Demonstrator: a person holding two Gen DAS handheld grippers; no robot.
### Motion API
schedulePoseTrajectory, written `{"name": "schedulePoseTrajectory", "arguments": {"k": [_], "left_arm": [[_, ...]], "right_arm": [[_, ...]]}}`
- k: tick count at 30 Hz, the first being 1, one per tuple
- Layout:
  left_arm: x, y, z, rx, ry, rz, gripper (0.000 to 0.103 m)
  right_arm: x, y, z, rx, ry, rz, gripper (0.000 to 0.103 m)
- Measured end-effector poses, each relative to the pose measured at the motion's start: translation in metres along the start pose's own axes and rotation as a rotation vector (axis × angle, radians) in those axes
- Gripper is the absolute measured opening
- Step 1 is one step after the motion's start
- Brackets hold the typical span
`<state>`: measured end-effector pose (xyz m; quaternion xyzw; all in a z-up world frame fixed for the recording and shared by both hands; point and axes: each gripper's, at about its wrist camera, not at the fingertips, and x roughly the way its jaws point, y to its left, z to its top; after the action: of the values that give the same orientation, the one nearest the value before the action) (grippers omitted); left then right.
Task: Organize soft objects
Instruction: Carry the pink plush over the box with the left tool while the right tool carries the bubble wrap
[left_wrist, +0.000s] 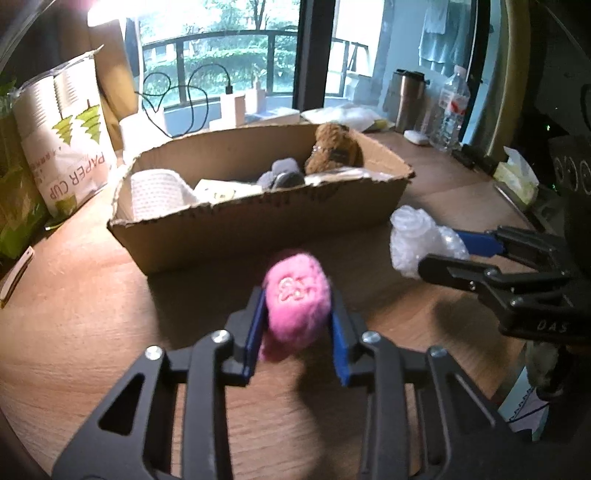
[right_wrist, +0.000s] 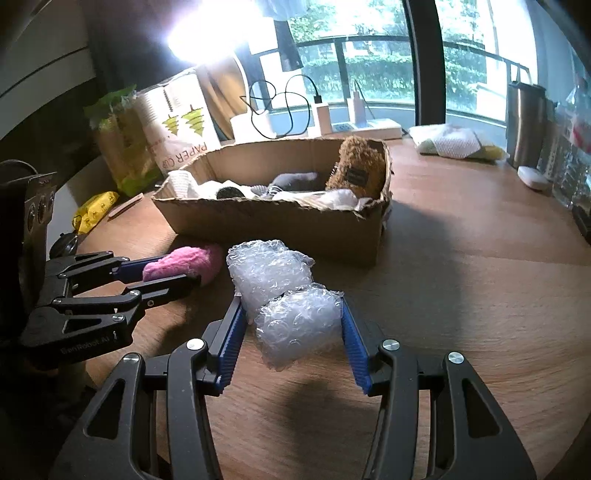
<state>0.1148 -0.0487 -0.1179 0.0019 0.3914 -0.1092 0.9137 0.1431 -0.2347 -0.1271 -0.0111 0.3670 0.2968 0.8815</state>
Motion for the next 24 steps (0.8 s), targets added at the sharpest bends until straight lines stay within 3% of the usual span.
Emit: {"name": "schedulePoseTrajectory", "arguments": {"k": [9, 24], "left_arm": [[-0.028, 0.004, 0.004, -0.026, -0.068, -0.031, 0.031], [-0.065, 0.022, 0.036, -0.049, -0.187, -0.017, 0.031]], "right_arm": [[-0.015, 0.01, 0.005, -0.025, -0.032, -0.01, 0.053], [-0.035, 0.02, 0.041, -0.071, -0.111, -0.013, 0.053]]}}
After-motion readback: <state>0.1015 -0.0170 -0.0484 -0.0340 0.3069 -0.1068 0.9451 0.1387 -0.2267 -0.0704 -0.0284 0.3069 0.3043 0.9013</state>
